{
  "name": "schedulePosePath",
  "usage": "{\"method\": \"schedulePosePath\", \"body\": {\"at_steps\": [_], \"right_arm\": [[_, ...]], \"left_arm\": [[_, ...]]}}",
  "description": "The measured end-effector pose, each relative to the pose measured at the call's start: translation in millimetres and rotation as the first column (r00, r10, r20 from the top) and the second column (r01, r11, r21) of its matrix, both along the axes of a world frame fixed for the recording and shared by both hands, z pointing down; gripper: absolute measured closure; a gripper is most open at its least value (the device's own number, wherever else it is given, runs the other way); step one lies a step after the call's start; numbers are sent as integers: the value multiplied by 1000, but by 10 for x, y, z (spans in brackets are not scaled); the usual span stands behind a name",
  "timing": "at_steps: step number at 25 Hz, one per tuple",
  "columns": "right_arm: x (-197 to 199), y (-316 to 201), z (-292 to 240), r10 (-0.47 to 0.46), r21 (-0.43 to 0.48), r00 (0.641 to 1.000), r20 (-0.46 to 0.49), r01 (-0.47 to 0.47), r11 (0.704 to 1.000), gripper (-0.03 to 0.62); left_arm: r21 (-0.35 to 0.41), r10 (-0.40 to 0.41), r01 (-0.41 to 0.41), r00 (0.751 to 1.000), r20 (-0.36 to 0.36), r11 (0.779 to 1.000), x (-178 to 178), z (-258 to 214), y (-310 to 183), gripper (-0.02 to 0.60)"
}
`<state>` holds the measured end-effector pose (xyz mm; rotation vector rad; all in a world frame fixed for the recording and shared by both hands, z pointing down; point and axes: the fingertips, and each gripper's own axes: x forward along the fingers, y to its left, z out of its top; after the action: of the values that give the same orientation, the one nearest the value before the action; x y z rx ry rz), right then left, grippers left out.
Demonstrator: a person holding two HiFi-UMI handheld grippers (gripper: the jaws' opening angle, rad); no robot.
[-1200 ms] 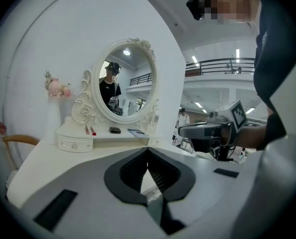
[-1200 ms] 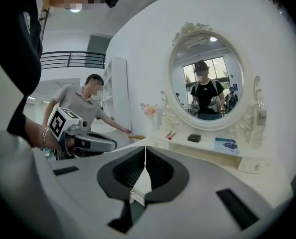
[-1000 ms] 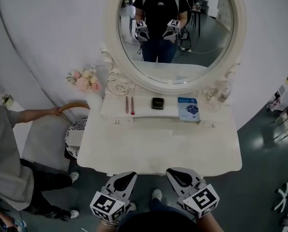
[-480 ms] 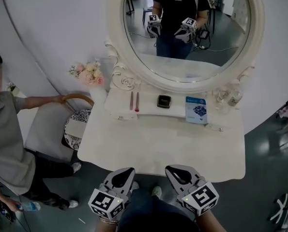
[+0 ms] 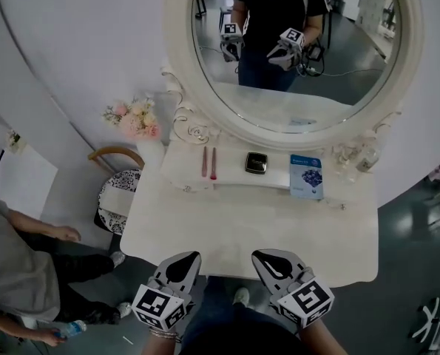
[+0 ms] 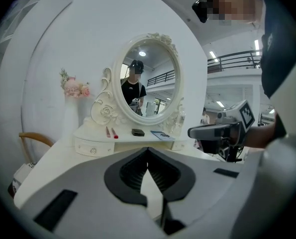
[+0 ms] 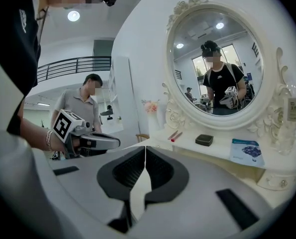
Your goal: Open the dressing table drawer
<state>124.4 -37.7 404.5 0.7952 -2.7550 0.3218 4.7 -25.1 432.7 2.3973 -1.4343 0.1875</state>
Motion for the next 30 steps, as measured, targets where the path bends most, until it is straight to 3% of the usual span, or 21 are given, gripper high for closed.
{"method": "schedulePosePath", "body": {"at_steps": [11,30], "right_arm": [[-289,-542,36,22,-29,999,-23,-23,999,574],[-817,-989,338,65,-134,994,-89,-76,988,574]], "left_arm": [[-30,40,-39,999,28,999,-298,99,-564,569],[-123,130,-133,991,-34,984,-708,479,-1186,569]]}}
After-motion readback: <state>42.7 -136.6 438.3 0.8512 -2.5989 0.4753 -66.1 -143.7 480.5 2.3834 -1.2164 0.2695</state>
